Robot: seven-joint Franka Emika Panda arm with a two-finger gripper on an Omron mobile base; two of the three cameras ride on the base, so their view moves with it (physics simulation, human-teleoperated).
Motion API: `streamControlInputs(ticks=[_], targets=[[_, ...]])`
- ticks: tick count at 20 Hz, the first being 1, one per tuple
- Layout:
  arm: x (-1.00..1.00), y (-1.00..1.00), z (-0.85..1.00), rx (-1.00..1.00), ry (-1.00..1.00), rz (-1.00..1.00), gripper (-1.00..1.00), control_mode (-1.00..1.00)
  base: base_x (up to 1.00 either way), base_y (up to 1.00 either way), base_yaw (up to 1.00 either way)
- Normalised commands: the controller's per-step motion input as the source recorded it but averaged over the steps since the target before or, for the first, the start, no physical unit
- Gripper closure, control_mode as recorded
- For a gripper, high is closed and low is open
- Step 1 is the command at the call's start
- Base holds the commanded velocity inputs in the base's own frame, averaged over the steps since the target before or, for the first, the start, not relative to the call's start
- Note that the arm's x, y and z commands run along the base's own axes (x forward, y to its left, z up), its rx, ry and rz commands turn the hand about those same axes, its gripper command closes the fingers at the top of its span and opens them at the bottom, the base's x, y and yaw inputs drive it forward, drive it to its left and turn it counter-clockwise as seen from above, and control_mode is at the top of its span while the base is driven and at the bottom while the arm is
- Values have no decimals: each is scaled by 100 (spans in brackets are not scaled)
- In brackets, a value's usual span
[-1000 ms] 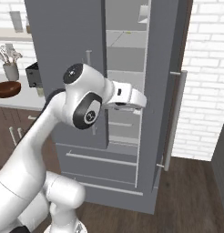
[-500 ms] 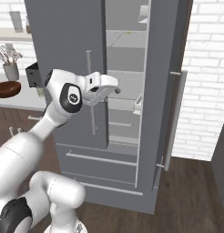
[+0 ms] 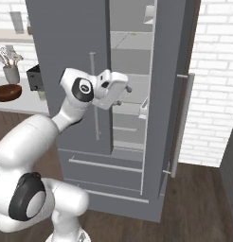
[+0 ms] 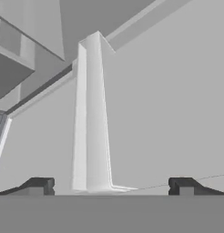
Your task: Grab a lemon wedge from the fridge and one ice cube from the ice bowl, and put them in the glass of lemonade.
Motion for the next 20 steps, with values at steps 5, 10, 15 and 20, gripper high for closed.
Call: streamControlInputs(ticks=[5,10,15,20], targets=[[-2,-3,-26,0,2,0,-100,-100,0,0,0],[21,-13,-43,-2,4,-1,-100,-100,0,0,0],[40,-9,-5,-6,7,0,-100,-100,0,0,0],[15,-10,-24,-5,10,0,-100,-100,0,0,0]])
